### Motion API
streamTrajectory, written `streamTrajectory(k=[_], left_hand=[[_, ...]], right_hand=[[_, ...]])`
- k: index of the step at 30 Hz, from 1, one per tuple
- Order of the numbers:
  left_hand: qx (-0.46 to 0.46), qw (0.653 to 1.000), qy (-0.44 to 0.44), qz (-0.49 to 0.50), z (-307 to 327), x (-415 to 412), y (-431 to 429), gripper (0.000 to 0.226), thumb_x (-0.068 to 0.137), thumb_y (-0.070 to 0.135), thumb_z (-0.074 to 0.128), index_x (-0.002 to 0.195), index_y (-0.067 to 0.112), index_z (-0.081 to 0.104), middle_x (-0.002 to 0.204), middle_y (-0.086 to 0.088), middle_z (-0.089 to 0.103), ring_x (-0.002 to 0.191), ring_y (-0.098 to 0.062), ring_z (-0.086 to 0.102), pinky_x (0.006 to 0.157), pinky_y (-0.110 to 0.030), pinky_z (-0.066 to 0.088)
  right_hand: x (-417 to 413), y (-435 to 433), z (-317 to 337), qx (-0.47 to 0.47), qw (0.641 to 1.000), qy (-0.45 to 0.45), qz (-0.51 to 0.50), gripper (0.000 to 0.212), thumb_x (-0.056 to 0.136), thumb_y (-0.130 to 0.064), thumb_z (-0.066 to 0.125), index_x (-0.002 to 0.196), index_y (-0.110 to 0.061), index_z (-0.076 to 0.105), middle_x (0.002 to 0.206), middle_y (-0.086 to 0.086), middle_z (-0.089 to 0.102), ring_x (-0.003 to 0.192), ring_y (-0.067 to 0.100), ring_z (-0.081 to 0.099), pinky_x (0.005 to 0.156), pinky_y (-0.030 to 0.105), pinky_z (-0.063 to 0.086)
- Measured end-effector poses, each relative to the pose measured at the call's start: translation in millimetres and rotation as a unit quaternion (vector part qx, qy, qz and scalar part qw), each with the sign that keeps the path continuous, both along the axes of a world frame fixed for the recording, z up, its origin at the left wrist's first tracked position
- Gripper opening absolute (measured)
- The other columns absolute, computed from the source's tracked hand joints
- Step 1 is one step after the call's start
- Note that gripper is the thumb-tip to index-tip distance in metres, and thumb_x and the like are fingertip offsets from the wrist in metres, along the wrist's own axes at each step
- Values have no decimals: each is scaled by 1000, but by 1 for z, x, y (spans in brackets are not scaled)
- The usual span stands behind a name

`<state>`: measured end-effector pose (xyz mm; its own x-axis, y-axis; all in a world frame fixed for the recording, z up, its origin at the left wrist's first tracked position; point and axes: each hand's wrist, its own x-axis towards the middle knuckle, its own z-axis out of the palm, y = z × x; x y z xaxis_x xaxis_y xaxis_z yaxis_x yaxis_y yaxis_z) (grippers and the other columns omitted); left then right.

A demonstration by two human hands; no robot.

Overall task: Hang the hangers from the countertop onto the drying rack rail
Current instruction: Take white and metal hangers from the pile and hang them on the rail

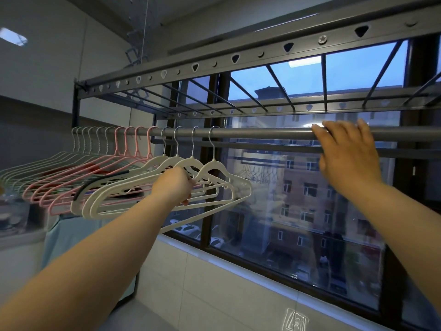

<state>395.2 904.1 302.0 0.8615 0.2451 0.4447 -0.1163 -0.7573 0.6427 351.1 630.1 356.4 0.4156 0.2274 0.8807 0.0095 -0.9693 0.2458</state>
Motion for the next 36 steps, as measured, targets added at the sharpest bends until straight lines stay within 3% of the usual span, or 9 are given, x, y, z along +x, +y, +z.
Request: streamTrajectory(k=[10,14,16,20,23,27,30,32,36], left_hand=[[86,995,-33,41,5,-7,-2,33,93,32,46,99,5,64,69,-5,57,65,-19,54,61,-30,45],[78,985,-154,31,5,-19,-17,40,91,33,50,125,12,51,126,-9,52,115,-24,50,93,-36,43],[64,975,-210,-20,0,-29,-31,38,91,28,51,126,13,51,136,-5,45,125,-21,42,101,-33,36],[41,953,-268,-137,-24,-44,-76,24,88,15,55,111,9,61,116,-5,58,112,-19,51,90,-23,33],[1,951,-212,-226,-51,-49,-123,19,87,9,57,104,6,65,103,-4,62,96,-18,55,85,-26,39],[-33,937,-125,-326,-91,-48,-198,14,86,5,58,91,10,69,94,-9,67,93,-27,62,80,-27,41],[-6,913,-69,-402,-113,-62,-268,22,86,5,57,78,24,64,78,0,64,85,-21,61,75,-22,38],[10,895,-40,-443,-126,-80,-321,15,88,8,56,87,18,67,83,-4,68,85,-20,61,73,-24,40],[40,860,-25,-508,-152,-134,-433,39,87,15,57,63,43,46,63,17,55,63,0,52,59,-7,35]], right_hand=[[2,-3,-1,-16,1000,-9,-9,60,90,-11,54,145,-10,28,149,14,29,140,32,20,117,42,-2],[11,-18,-15,-44,994,-96,19,62,68,0,74,126,2,52,132,28,49,127,43,40,109,43,9],[12,-30,-26,-63,986,-147,38,61,63,1,77,121,3,54,127,30,53,123,39,35,105,43,11],[3,-57,-50,-97,975,-197,35,46,72,-14,45,117,-7,44,120,24,61,116,31,34,105,42,24],[-14,-91,-73,-94,982,-163,9,45,72,-17,38,114,-7,47,114,22,64,111,31,39,99,43,25],[-63,-153,-109,-85,989,-88,-77,47,58,-11,75,104,-9,64,105,14,69,100,32,64,91,47,49],[-112,-214,-139,-53,986,-17,-155,58,40,-15,85,95,-12,67,98,10,71,91,29,68,83,46,53],[-152,-264,-162,-25,976,14,-215,54,37,-17,87,88,-12,72,95,9,72,93,29,65,88,40,49],[-257,-361,-205,24,949,40,-310,48,33,-10,88,79,-12,73,85,7,72,90,26,59,88,34,32]])
